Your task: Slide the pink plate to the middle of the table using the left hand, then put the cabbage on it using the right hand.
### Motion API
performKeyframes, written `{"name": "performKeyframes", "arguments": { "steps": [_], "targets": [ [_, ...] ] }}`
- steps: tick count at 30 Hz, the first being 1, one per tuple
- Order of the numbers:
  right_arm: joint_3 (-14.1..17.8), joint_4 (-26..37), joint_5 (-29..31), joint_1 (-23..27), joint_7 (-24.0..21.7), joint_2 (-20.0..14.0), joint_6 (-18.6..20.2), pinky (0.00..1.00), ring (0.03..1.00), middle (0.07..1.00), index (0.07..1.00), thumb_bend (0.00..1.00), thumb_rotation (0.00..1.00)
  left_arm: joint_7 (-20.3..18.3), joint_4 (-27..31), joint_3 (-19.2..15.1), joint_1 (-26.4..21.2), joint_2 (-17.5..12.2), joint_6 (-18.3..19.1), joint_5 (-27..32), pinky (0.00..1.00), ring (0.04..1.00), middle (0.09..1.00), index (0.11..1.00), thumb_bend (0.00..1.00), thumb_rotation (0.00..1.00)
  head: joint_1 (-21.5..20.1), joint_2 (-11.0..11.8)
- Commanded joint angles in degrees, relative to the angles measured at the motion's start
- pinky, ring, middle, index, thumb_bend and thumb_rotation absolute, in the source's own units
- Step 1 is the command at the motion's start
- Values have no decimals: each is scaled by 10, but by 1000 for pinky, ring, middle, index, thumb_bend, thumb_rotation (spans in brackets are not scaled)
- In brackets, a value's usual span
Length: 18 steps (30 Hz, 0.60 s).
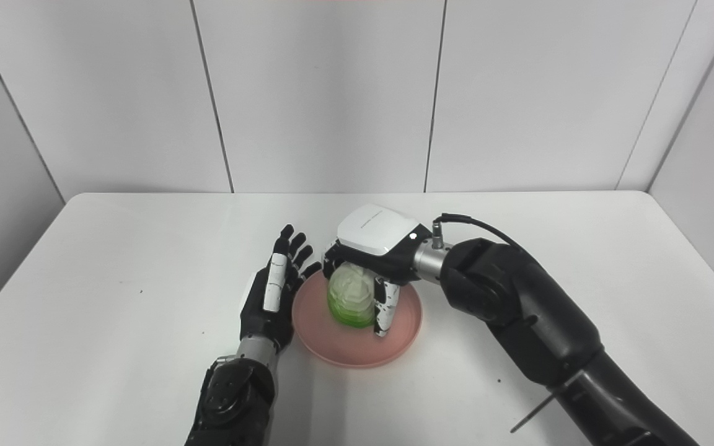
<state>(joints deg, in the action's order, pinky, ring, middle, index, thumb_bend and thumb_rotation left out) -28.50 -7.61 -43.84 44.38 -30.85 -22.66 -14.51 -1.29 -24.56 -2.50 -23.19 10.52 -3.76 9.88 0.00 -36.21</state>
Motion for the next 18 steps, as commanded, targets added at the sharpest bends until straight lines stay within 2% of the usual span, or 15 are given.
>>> {"name": "performKeyframes", "arguments": {
  "steps": [1,5,7,9,10,11,13,15,16,18],
  "targets": [
    [11,6,14,20,15,0,-20,393,440,537,483,516,0,1,2,1,3,0,16,1,868,957,978,990,918,843,-1,-2],
    [13,12,21,15,10,-1,-16,402,437,531,495,517,0,1,8,1,7,2,20,2,864,960,976,985,915,838,1,1],
    [14,14,23,12,10,-2,-16,416,490,510,490,526,2,0,8,2,9,2,20,2,861,954,975,988,915,840,1,1],
    [12,16,23,10,4,-5,-14,456,547,614,494,524,115,0,10,3,10,2,20,1,859,954,974,989,915,843,-1,0],
    [9,17,19,10,-1,-7,-12,478,575,640,495,524,131,1,11,3,10,2,20,1,861,953,972,988,913,842,-1,0],
    [6,17,16,9,-5,-8,-11,529,624,680,586,800,188,1,13,3,10,1,21,1,858,948,972,985,914,837,-1,0],
    [4,17,10,8,-12,-10,-7,586,680,721,646,960,236,3,17,2,9,2,22,2,858,946,974,985,916,836,0,-4],
    [2,14,3,6,-16,-11,-6,715,780,784,694,995,295,1,20,0,6,2,25,8,867,960,982,992,925,828,1,-3],
    [1,13,-2,5,-16,-12,-7,728,787,788,697,996,300,0,20,-1,5,2,27,9,868,961,983,993,926,827,1,-3],
    [0,13,-9,4,-18,-13,-9,823,822,808,715,1000,336,0,21,-1,5,1,27,8,851,969,987,995,934,829,0,-6]
  ]
}}
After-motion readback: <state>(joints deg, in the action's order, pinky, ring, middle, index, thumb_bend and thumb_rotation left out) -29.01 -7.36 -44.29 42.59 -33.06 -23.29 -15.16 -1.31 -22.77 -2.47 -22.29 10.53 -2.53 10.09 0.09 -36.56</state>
